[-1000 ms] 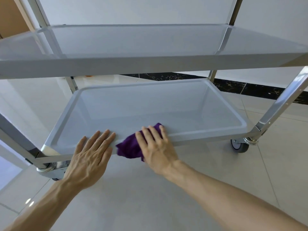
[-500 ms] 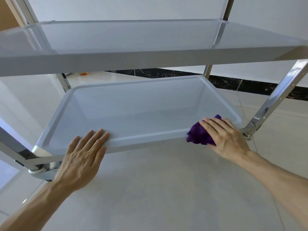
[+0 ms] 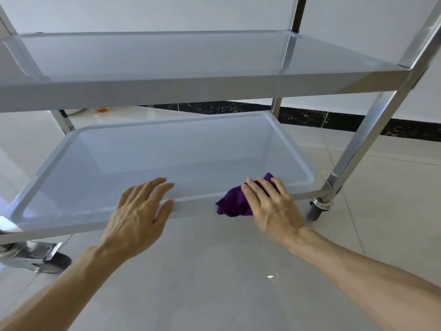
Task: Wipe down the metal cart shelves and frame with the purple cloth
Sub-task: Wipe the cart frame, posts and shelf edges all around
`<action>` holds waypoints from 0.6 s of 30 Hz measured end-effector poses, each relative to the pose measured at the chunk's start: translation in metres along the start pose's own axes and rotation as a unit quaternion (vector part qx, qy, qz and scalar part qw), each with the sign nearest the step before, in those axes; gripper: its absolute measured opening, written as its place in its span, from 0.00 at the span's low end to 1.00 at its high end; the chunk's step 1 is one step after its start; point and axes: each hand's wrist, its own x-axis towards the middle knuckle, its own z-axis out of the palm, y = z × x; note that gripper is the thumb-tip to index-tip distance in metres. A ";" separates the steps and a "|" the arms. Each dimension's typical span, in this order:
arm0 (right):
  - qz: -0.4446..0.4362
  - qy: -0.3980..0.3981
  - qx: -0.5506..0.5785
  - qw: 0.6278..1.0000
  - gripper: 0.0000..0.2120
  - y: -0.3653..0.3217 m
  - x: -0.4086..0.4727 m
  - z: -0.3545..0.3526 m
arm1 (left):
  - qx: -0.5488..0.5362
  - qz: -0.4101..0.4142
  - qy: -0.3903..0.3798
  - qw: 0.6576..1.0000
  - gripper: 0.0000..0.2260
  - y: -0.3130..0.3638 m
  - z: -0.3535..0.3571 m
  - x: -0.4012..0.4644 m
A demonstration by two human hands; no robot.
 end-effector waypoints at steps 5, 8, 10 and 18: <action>-0.027 0.010 0.022 0.999 0.23 -0.018 0.003 -0.003 | 0.043 0.021 -0.114 0.992 0.32 0.027 0.034 0.005; -0.051 0.003 0.035 0.998 0.26 -0.008 0.003 -0.004 | 0.083 0.025 -0.110 0.990 0.31 0.022 0.041 -0.002; -0.042 -0.010 0.040 0.998 0.25 0.007 -0.002 -0.006 | 0.085 0.027 -0.117 0.989 0.30 0.018 0.040 -0.002; 0.053 -0.149 -0.008 0.987 0.31 0.078 -0.033 -0.019 | 0.088 0.032 -0.119 0.988 0.30 0.018 0.046 0.004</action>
